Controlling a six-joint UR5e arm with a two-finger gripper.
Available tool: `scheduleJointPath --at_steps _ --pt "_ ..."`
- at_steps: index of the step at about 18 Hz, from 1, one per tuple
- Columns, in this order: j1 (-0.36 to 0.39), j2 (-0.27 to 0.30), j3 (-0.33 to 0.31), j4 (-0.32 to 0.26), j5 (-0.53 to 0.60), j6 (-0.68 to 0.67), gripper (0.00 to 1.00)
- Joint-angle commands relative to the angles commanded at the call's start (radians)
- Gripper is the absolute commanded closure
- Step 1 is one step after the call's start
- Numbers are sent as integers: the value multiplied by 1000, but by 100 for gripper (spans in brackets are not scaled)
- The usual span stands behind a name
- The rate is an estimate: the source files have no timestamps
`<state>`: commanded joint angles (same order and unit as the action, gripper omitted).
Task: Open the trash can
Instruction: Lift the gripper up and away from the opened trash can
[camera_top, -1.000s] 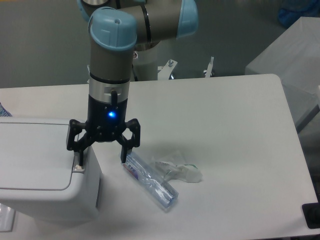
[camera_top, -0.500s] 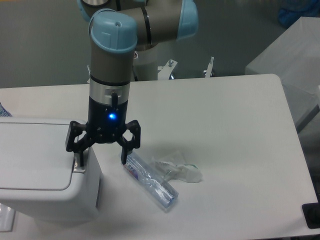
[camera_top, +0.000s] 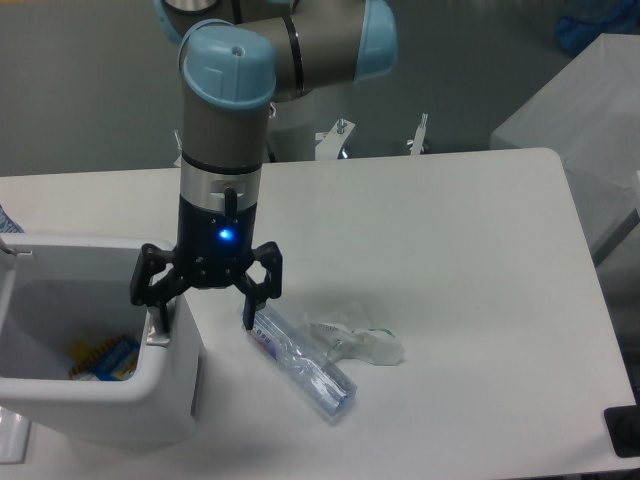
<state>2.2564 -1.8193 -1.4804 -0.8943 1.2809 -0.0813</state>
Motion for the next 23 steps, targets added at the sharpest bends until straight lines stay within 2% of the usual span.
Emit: scheduleJointPath --at_steps 8,10,12,14,18,21,23 --pt "83 8 81 -14 3 20 0" --pt "100 9 91 -26 14 61 0" --pt "112 12 91 -67 76 139 0" --pt "133 17 92 -135 145 217 0" --pt "189 35 91 -256 195 395 0" --pt "218 40 87 -301 227 543 0" --pt "221 38 84 -316 286 629 0"
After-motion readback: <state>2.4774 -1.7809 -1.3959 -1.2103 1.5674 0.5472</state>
